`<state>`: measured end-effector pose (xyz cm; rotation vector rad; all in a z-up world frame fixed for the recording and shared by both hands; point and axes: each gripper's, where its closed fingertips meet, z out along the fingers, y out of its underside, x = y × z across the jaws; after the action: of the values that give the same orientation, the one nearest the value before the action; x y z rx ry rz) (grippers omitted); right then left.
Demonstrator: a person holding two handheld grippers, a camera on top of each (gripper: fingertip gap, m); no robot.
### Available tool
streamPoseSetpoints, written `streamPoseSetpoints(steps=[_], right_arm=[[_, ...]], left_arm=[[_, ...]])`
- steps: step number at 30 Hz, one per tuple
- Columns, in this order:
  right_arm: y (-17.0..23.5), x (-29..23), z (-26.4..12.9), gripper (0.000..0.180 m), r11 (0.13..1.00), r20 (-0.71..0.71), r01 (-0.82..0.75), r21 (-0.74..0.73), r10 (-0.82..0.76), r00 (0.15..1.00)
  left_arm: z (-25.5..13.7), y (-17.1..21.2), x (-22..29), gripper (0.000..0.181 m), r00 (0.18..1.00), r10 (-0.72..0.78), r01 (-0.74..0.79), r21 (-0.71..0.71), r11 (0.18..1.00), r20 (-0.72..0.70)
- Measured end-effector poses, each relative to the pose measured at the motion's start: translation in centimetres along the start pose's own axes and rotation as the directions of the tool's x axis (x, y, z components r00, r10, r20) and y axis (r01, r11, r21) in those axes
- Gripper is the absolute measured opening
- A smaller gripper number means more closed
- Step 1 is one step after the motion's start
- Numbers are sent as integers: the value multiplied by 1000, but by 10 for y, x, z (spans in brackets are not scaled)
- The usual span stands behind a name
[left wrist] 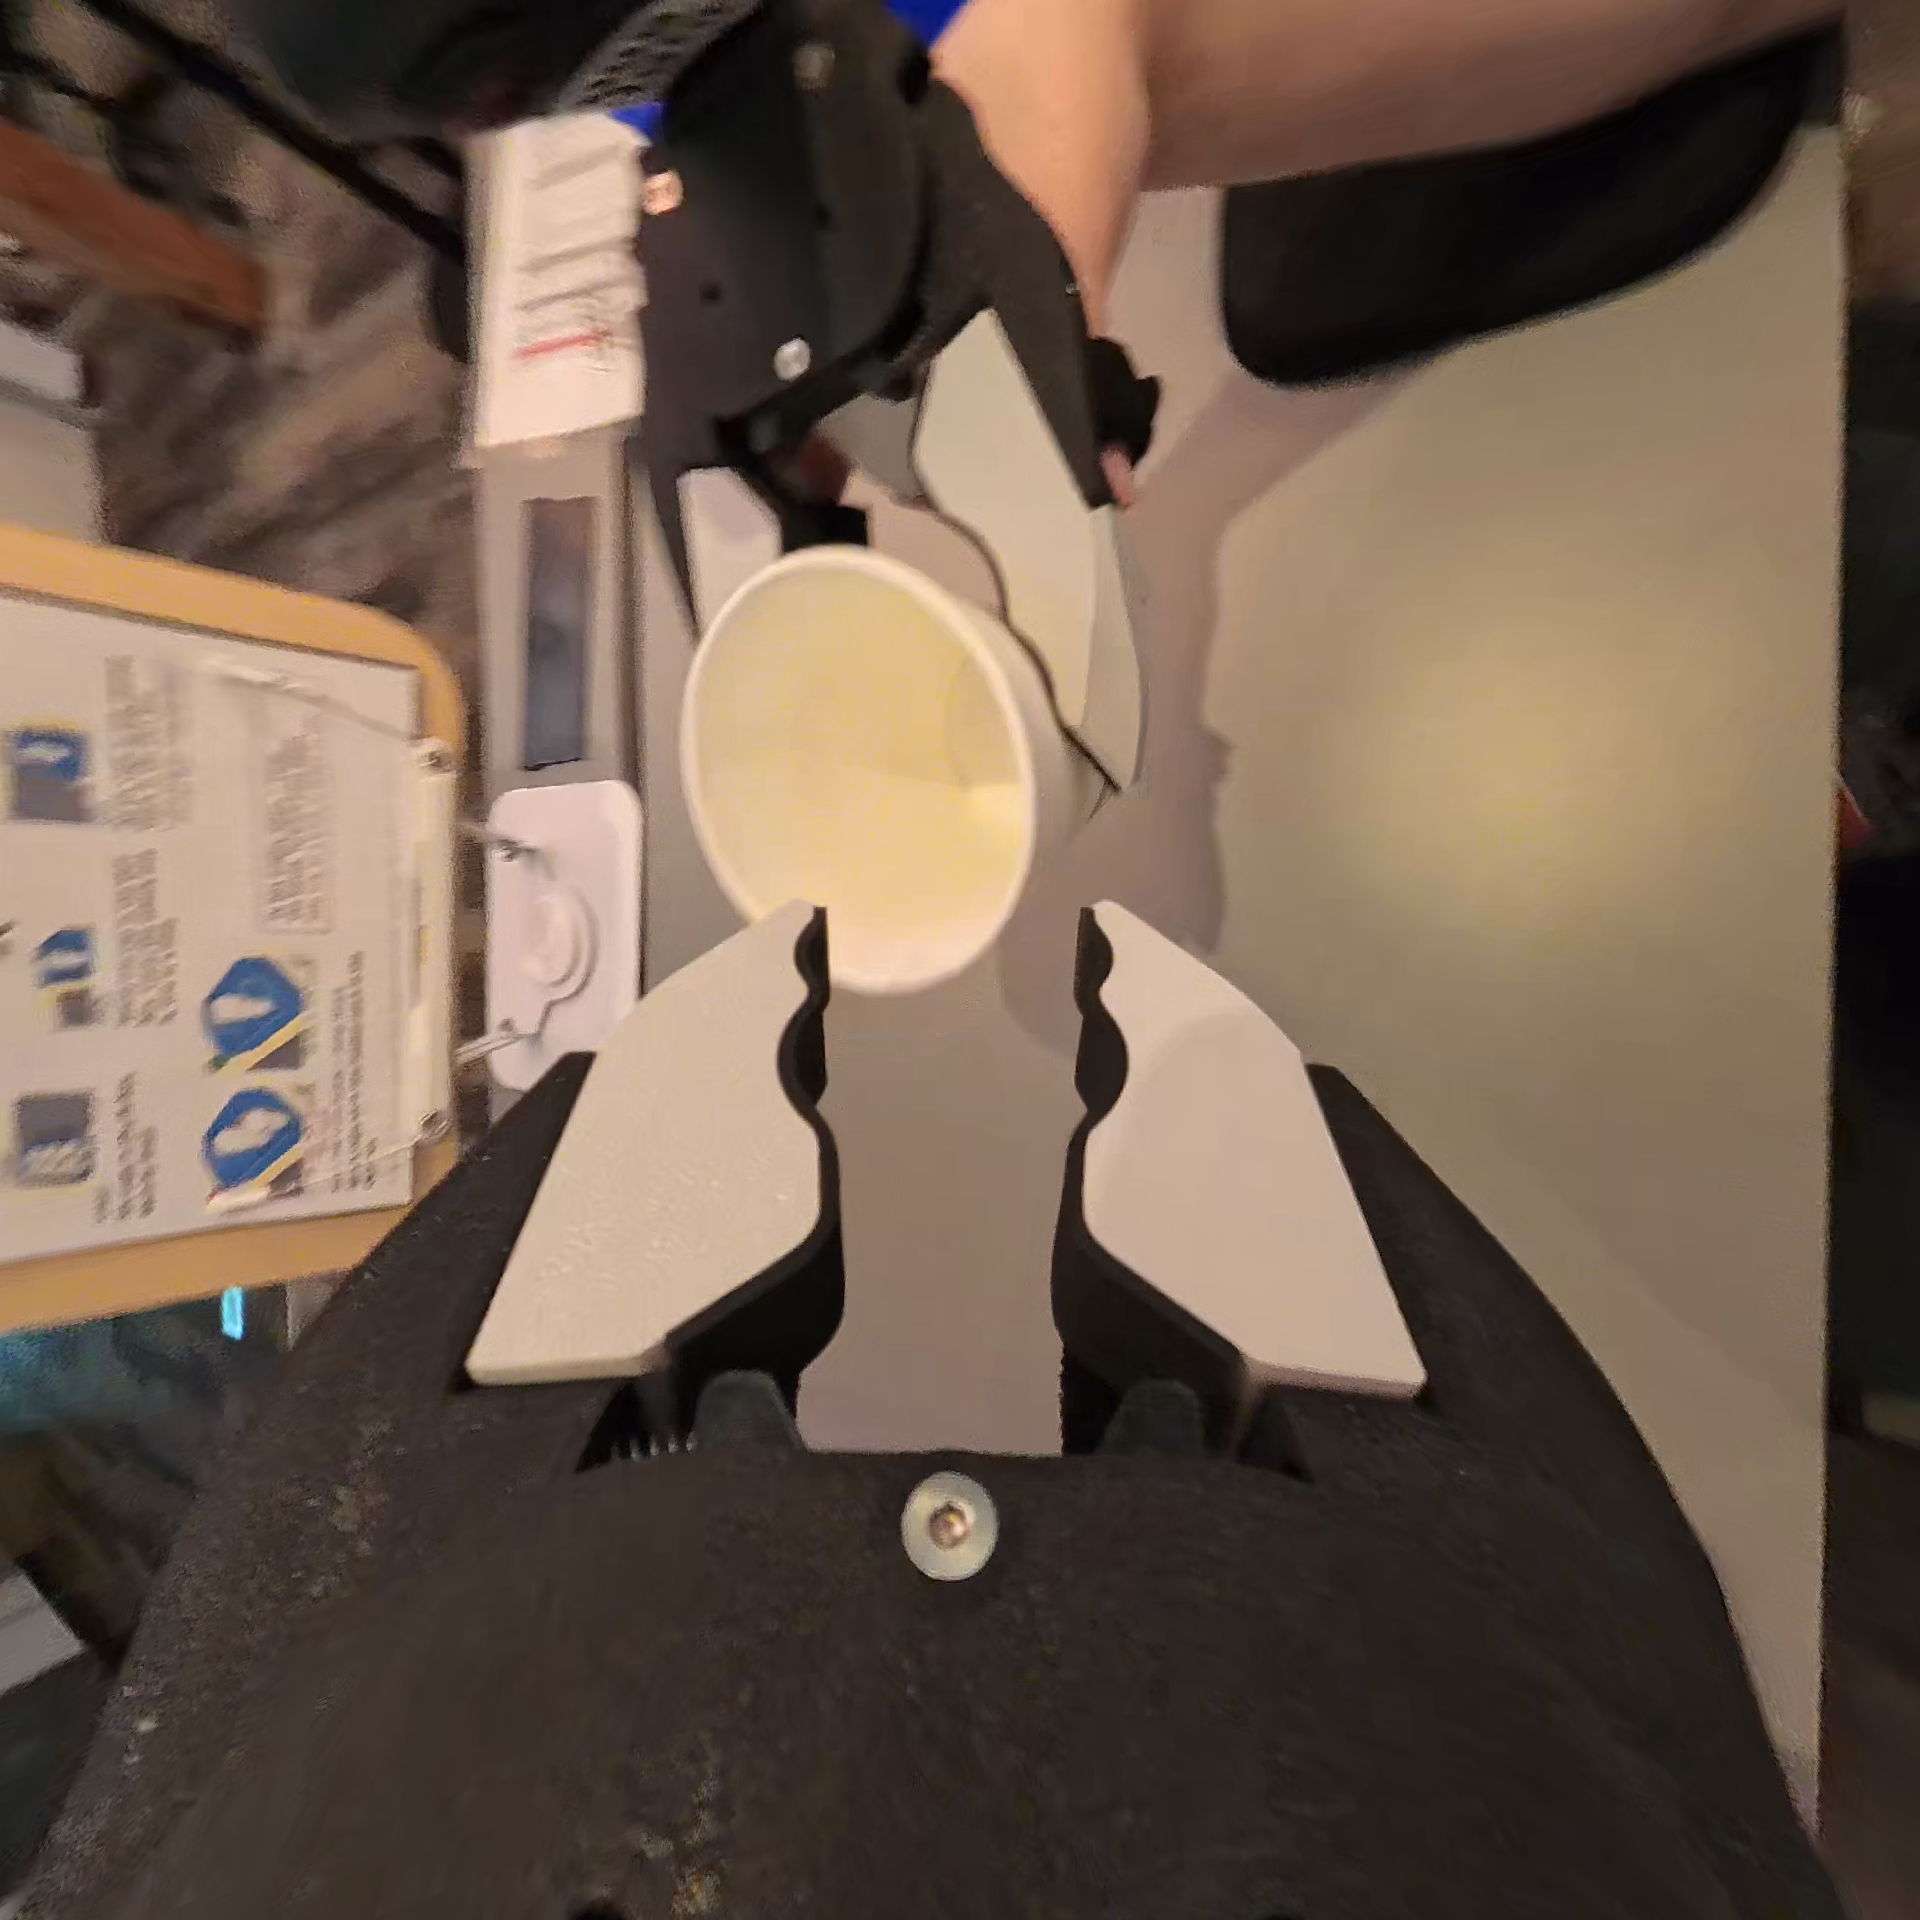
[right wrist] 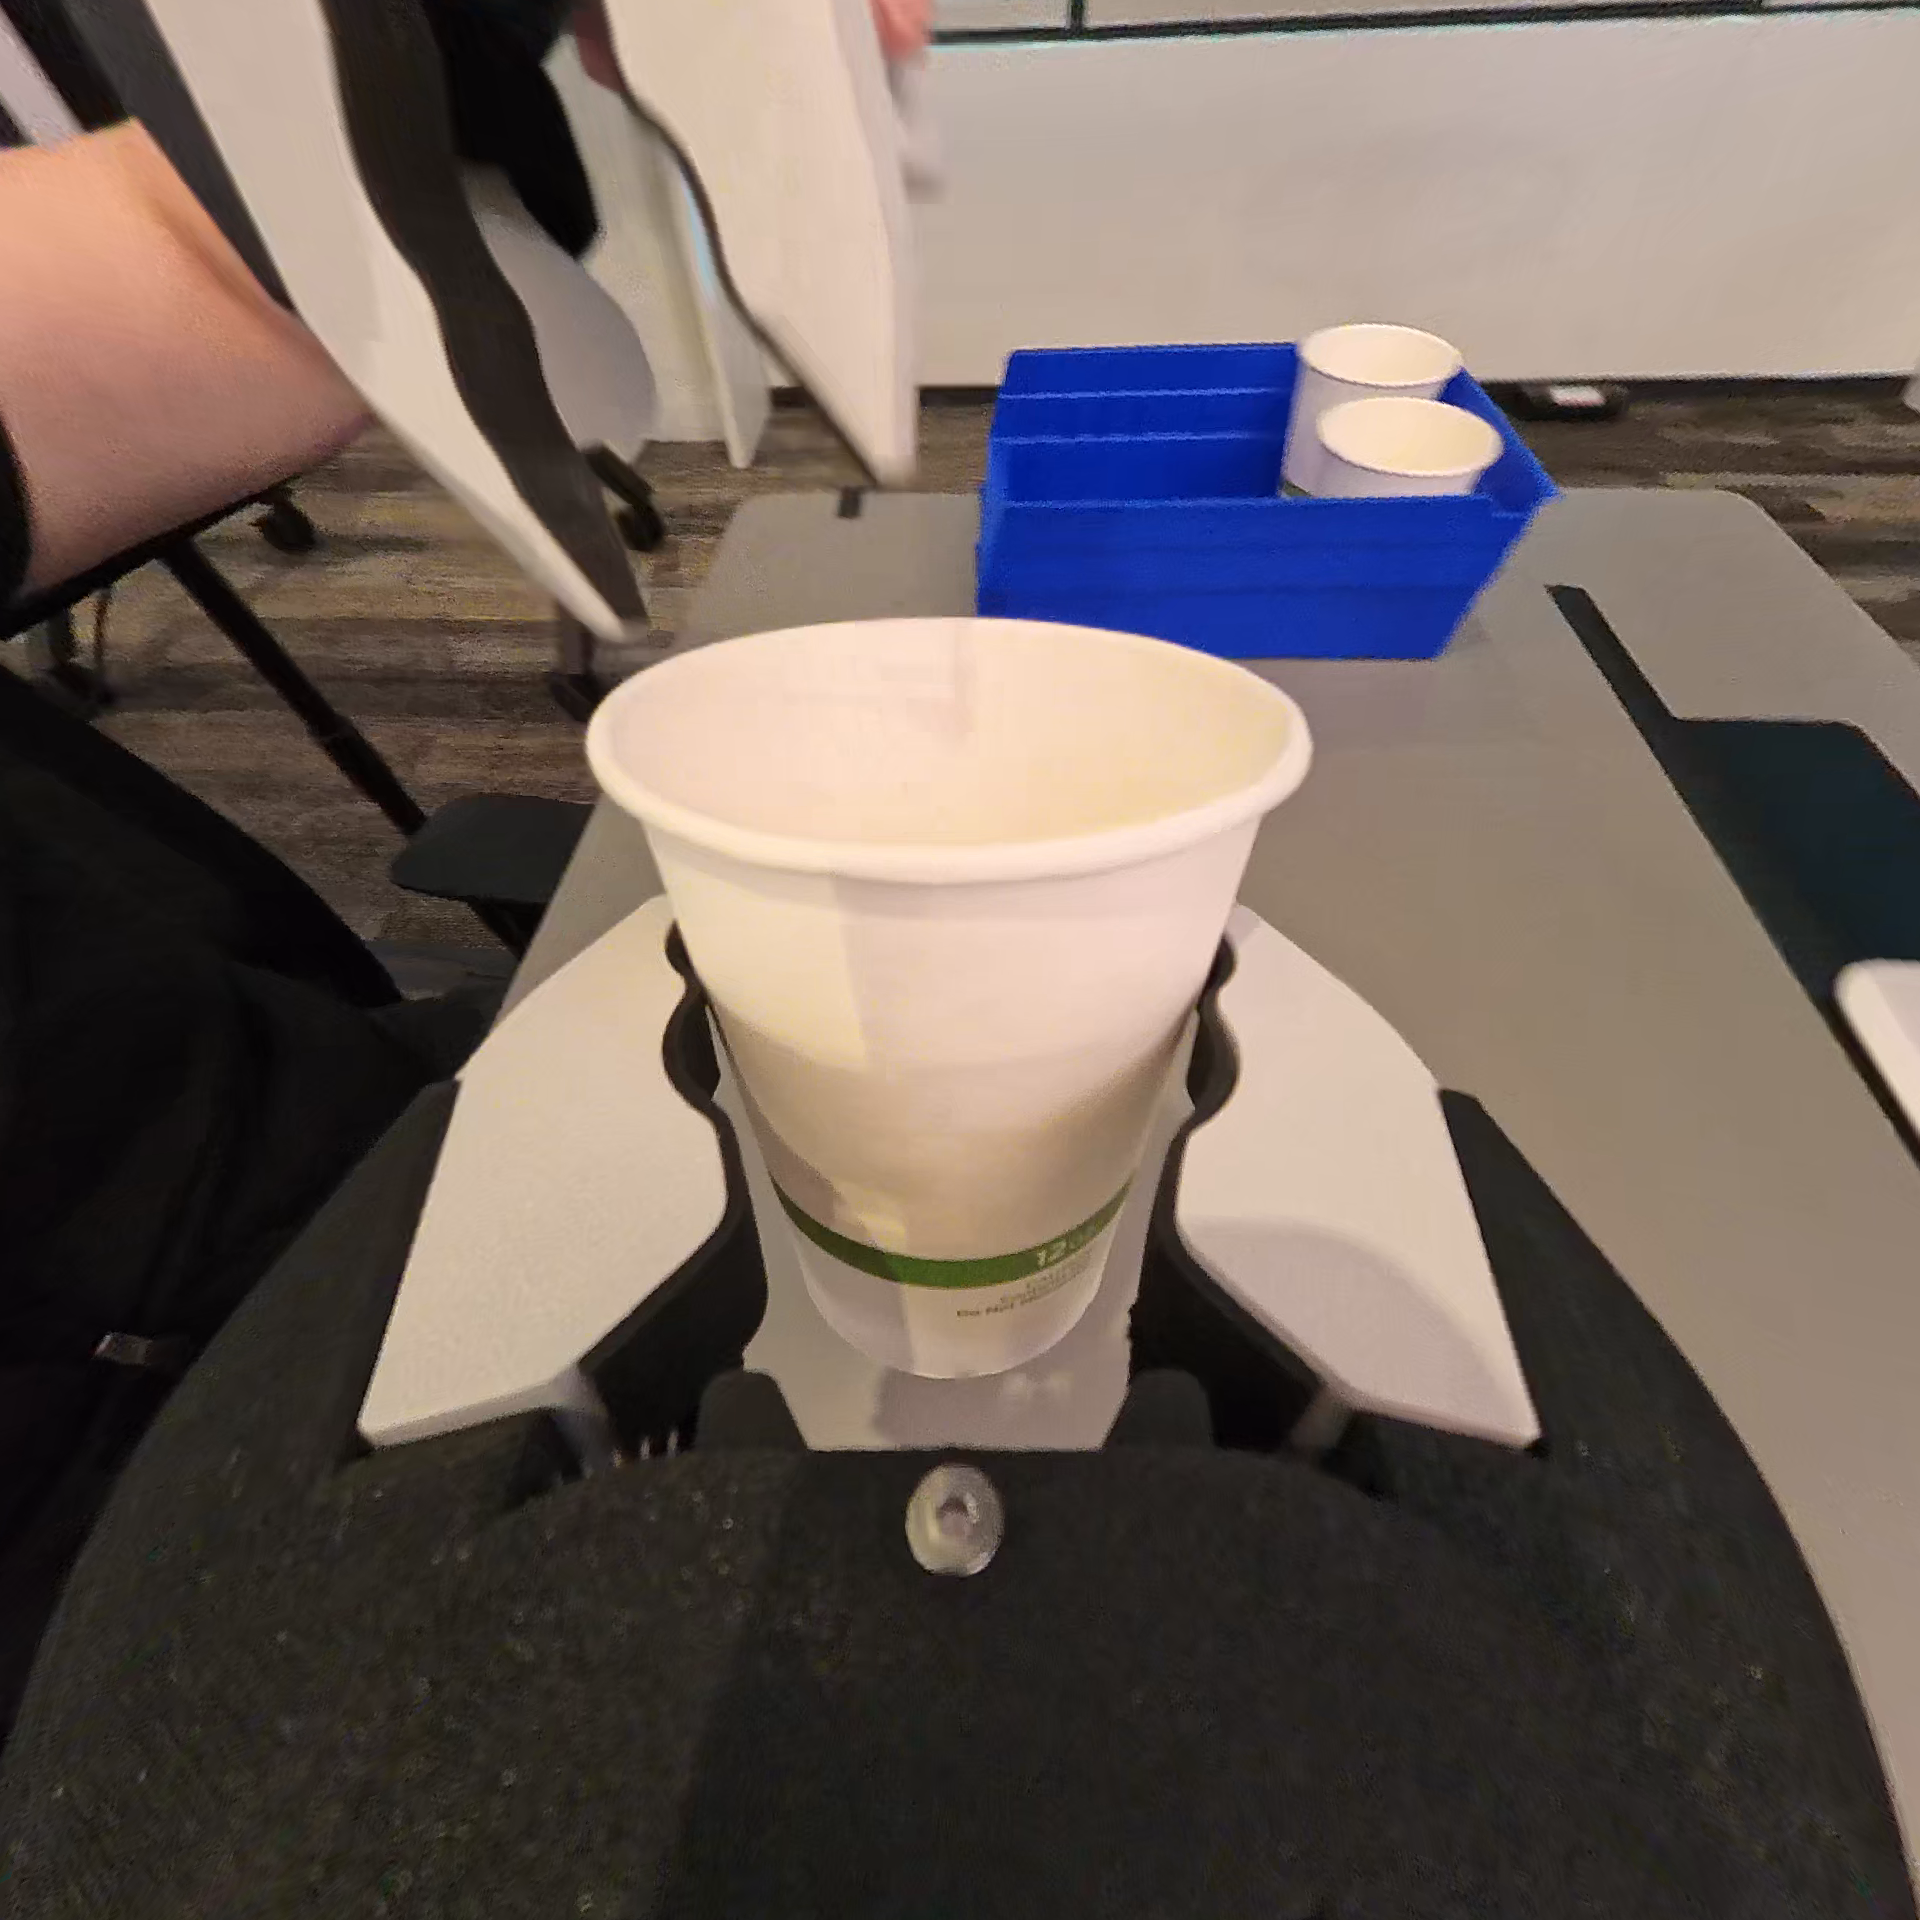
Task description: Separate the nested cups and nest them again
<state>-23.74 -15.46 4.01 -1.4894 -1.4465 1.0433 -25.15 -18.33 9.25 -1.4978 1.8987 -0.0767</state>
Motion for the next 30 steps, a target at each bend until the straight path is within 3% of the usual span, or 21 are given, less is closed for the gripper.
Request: streamPoseSetpoints(steps=[3, 5, 7, 8, 11, 13, 15, 18, 20, 30], right_arm=[[0, 27, -37, 89, 999, -94, -38, 8, 39, 995], [-10, 47, -82, 89, 993, -180, -67, 100, 84, 980], [-14, 79, -146, 89, 984, -393, -41, 175, 108, 913], [-14, 93, -186, 90, 975, -514, 7, 220, 110, 851], [7, 123, -315, 90, 943, -824, 127, 307, 197, 532], [36, 128, -382, 90, 924, -901, 166, 345, 277, 334], [63, 129, -422, 89, 917, -926, 183, 353, 315, 209], [106, 133, -454, 89, 937, -945, 128, 326, 320, 67], [124, 134, -465, 90, 939, -944, 101, 330, 329, 23], [171, 140, -469, 90, 938, -937, -24, 347, 347, 27]], left_arm=[[-20, 13, -21, 47, 988, -104, 97, 57, 994, 117], [-31, 28, -27, 46, 972, -176, 165, 81, 983, 158], [-36, 47, -29, 45, 955, -231, 220, 77, 972, 188], [-37, 56, -28, 45, 949, -247, 238, 72, 969, 197], [-39, 76, -22, 45, 941, -264, 261, 43, 964, 210], [-39, 83, -18, 44, 942, -262, 262, 27, 965, 212], [-37, 86, -16, 44, 943, -260, 262, 18, 965, 210], [-34, 86, -16, 44, 945, -258, 260, 15, 965, 200], [-30, 85, -16, 44, 947, -255, 257, 11, 966, 195], [-15, 79, -10, 44, 962, -221, 227, -14, 974, 162]])
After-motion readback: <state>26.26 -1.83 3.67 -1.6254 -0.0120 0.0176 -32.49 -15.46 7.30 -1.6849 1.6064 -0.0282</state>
